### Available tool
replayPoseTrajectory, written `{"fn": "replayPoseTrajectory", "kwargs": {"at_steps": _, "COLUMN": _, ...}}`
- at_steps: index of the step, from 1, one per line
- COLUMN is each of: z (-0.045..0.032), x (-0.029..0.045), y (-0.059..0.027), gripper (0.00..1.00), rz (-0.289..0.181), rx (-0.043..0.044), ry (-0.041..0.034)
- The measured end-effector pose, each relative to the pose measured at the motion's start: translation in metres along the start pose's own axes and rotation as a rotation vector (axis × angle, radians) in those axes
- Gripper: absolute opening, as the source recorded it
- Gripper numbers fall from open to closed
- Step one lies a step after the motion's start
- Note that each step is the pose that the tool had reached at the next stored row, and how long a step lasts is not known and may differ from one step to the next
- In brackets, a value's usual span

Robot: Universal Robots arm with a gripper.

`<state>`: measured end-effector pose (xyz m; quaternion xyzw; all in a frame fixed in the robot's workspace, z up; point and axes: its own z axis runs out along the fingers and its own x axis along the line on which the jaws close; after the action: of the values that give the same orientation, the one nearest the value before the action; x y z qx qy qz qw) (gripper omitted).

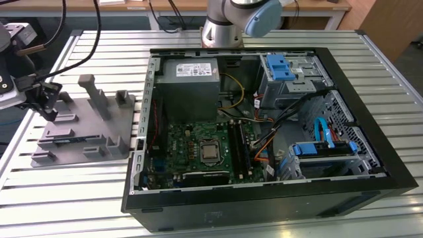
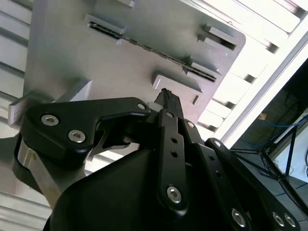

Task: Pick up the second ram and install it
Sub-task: 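Reach for the second ram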

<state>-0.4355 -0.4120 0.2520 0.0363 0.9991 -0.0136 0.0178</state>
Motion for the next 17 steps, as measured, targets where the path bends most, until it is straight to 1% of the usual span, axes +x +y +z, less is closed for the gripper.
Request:
{"fn": "replayPoseTrajectory", "kwargs": {"at_steps": 1, "z": 0.0008, "x": -0.0019, "y": -0.0006, "gripper": 0.1, "rz": 0.0, "rx": -0.0043, "ry": 0.0005}}
{"fn": "replayPoseTrajectory", "kwargs": {"at_steps": 3, "z": 0.0023, "x": -0.0058, "y": -0.0016, "gripper": 0.1, "rz": 0.001, "rx": -0.017, "ry": 0.0013}}
{"fn": "replayPoseTrajectory", "kwargs": {"at_steps": 4, "z": 0.0034, "x": -0.0074, "y": -0.0025, "gripper": 0.1, "rz": 0.001, "rx": -0.0213, "ry": 0.0015}}
{"fn": "replayPoseTrajectory", "kwargs": {"at_steps": 5, "z": 0.0044, "x": -0.0089, "y": -0.0036, "gripper": 0.1, "rz": 0.001, "rx": -0.0233, "ry": 0.0018}}
{"fn": "replayPoseTrajectory", "kwargs": {"at_steps": 8, "z": 0.0086, "x": -0.0135, "y": -0.007, "gripper": 0.1, "rz": 0.001, "rx": -0.0239, "ry": 0.0027}}
{"fn": "replayPoseTrajectory", "kwargs": {"at_steps": 17, "z": 0.0257, "x": -0.0261, "y": -0.019, "gripper": 0.1, "rz": 0.001, "rx": -0.0237, "ry": 0.0043}}
